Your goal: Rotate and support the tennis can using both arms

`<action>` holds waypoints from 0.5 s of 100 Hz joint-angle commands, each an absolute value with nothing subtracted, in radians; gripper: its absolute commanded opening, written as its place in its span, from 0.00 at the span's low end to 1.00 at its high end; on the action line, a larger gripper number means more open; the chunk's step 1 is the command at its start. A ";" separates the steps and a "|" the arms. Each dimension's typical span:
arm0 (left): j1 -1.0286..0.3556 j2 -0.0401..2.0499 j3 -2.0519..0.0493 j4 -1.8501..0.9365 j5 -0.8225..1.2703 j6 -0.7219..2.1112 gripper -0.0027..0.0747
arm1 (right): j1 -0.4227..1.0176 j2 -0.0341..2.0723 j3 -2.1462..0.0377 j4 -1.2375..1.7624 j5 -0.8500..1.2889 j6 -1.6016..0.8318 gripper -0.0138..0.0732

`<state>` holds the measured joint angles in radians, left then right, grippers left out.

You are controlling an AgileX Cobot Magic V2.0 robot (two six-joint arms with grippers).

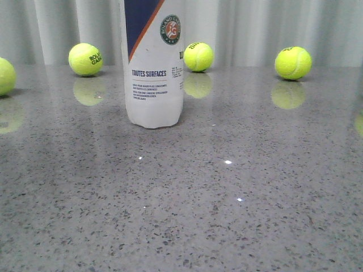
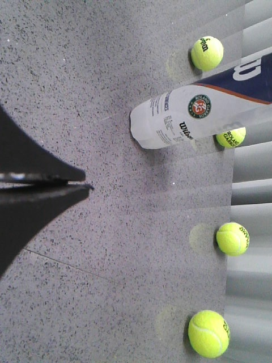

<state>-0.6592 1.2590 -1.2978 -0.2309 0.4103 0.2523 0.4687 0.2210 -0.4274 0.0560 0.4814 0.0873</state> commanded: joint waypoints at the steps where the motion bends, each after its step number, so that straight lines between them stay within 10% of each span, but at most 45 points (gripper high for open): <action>1: -0.668 1.180 -1.275 -0.244 0.320 0.252 0.01 | 0.461 0.230 -0.451 0.047 0.407 0.081 0.09; 50: -0.668 0.897 -0.927 -0.245 0.259 0.252 0.01 | 0.461 0.230 -0.451 0.047 0.407 0.081 0.09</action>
